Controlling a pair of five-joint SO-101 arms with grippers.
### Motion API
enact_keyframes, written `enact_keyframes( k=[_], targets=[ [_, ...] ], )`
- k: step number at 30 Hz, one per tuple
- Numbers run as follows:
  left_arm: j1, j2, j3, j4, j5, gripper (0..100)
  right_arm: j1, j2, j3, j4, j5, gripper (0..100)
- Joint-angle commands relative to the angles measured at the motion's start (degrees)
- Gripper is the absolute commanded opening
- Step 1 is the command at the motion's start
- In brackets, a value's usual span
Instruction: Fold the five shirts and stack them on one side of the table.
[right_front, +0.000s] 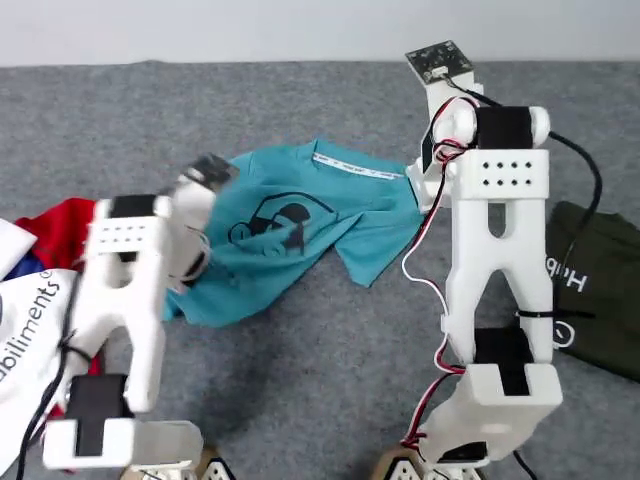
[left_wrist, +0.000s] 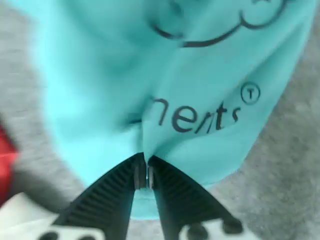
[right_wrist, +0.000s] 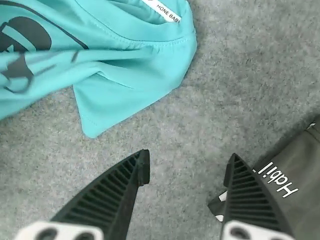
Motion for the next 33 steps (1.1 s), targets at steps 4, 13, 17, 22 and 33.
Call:
enact_keyframes(
  k=[4, 13, 17, 22, 33],
  targets=[
    [-6.24, -0.62, -5.14, -5.1, 0.26, 0, 0.22, -4.09, -0.26, 2.24, -0.53, 24.2],
    [-11.25, 14.95, -10.95, -10.64, 3.52, 4, 0.22, -4.09, -0.26, 2.24, -0.53, 24.2],
    [-12.75, 16.62, -18.95, -5.19, 8.88, 17, 0.22, -4.09, -0.18, 2.24, -0.53, 24.2],
    [-11.6, 16.7, -28.26, 5.36, 7.21, 18, 0.22, -4.09, -0.18, 2.24, -0.53, 24.2],
    [-0.35, 13.98, -35.3, 21.98, 6.42, 0, 0.22, -3.65, -0.18, 2.33, -0.53, 24.2]
  ],
)
